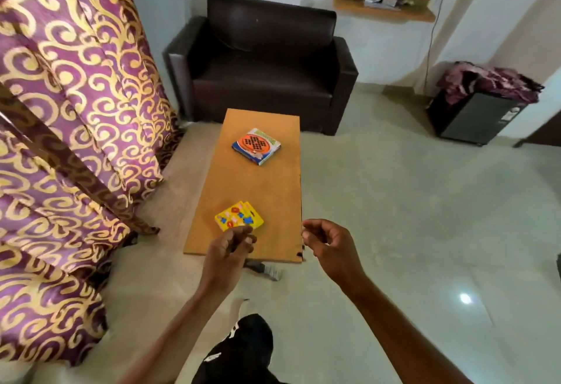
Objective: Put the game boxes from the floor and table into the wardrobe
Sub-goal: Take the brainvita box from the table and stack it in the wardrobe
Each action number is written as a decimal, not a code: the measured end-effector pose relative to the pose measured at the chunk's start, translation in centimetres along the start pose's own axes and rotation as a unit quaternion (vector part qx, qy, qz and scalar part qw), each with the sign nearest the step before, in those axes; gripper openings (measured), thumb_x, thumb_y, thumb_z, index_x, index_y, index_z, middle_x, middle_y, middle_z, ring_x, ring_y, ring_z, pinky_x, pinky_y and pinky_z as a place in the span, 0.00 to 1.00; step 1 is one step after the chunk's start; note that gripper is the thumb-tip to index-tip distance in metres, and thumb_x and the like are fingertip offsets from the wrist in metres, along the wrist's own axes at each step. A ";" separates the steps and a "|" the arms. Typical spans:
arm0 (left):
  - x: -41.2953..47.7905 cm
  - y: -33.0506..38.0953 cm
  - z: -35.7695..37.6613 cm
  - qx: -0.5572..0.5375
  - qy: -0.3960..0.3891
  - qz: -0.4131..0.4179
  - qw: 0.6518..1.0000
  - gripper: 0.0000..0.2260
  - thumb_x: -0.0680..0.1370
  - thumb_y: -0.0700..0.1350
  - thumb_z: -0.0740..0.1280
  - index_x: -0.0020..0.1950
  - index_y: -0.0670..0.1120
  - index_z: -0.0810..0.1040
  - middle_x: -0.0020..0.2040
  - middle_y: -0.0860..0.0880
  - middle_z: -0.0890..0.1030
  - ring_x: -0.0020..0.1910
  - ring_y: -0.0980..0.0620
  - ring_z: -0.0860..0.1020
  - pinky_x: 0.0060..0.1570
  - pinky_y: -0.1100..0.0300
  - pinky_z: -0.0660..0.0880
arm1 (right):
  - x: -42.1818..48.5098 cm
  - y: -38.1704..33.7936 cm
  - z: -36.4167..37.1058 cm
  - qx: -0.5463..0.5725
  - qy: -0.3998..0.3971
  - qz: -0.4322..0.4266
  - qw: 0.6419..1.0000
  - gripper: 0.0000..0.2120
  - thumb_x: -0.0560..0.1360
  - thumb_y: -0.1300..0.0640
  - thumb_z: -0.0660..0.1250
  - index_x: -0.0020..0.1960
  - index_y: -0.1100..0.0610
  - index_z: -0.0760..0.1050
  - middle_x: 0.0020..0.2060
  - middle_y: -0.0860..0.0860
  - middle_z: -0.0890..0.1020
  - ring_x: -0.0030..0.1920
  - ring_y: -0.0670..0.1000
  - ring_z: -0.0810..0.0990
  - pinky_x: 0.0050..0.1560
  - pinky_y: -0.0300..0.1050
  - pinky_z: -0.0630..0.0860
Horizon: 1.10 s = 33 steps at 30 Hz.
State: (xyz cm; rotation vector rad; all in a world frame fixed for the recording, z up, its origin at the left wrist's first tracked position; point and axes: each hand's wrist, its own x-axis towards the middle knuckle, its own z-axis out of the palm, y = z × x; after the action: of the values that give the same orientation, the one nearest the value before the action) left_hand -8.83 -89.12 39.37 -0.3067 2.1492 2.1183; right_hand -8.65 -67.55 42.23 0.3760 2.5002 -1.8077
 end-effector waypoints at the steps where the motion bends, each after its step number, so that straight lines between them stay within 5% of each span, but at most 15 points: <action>1: 2.3 0.1 0.3 -0.001 0.010 -0.001 1.000 0.08 0.76 0.37 0.68 0.50 0.50 0.81 0.41 0.49 0.85 0.39 0.51 0.80 0.47 0.50 0.76 | 2.6 -0.3 0.2 -0.005 -0.005 0.003 1.000 0.09 0.74 0.59 0.71 0.54 0.56 0.82 0.43 0.49 0.86 0.42 0.46 0.83 0.43 0.38 0.78; 4: 10.2 0.7 1.1 0.016 0.025 -0.006 1.000 0.07 0.73 0.44 0.68 0.49 0.52 0.81 0.41 0.47 0.85 0.40 0.50 0.80 0.46 0.51 0.74 | 11.2 -1.2 1.1 -0.030 -0.011 0.007 0.999 0.08 0.74 0.58 0.71 0.53 0.54 0.83 0.41 0.49 0.86 0.39 0.45 0.82 0.43 0.42 0.79; 13: 29.5 2.2 4.7 0.027 0.049 -0.067 0.996 0.09 0.80 0.34 0.64 0.56 0.45 0.78 0.46 0.46 0.83 0.42 0.53 0.79 0.40 0.68 0.76 | 33.3 -3.1 3.5 -0.049 -0.074 0.037 0.995 0.06 0.74 0.58 0.72 0.49 0.50 0.82 0.41 0.48 0.86 0.42 0.48 0.84 0.48 0.46 0.82; 18: 41.8 0.1 7.8 0.071 0.091 -0.095 0.989 0.06 0.76 0.47 0.68 0.52 0.55 0.79 0.47 0.48 0.84 0.44 0.51 0.80 0.48 0.56 0.77 | 47.8 -0.7 5.7 -0.096 -0.156 0.053 0.982 0.06 0.73 0.58 0.71 0.50 0.51 0.82 0.41 0.47 0.85 0.44 0.48 0.84 0.50 0.47 0.82; 25: 59.9 -5.2 9.6 0.199 0.128 -0.211 0.948 0.09 0.78 0.40 0.66 0.57 0.46 0.79 0.50 0.45 0.83 0.44 0.51 0.80 0.41 0.62 0.74 | 65.4 6.4 11.7 -0.163 -0.255 0.142 0.942 0.10 0.72 0.58 0.70 0.53 0.53 0.80 0.42 0.50 0.83 0.43 0.50 0.82 0.48 0.46 0.79; 29: 68.6 -9.2 9.6 0.291 0.116 -0.266 0.912 0.18 0.76 0.41 0.66 0.66 0.42 0.75 0.64 0.42 0.79 0.60 0.43 0.78 0.58 0.51 0.75 | 71.9 10.8 15.9 -0.185 -0.309 0.189 0.914 0.18 0.72 0.59 0.69 0.62 0.53 0.77 0.49 0.48 0.79 0.52 0.51 0.80 0.50 0.43 0.74; 33: 76.3 -12.3 9.4 0.375 0.086 -0.278 0.880 0.27 0.73 0.45 0.70 0.71 0.44 0.68 0.70 0.40 0.70 0.67 0.41 0.69 0.63 0.46 0.71 | 76.0 14.6 18.8 -0.188 -0.340 0.212 0.897 0.18 0.72 0.62 0.68 0.61 0.51 0.78 0.54 0.49 0.81 0.50 0.48 0.76 0.48 0.38 0.70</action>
State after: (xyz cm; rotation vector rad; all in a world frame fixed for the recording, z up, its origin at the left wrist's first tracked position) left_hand -81.06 -84.95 10.52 -0.9003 2.3830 0.8981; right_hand -81.43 -67.63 9.77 0.1932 1.9905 -1.0150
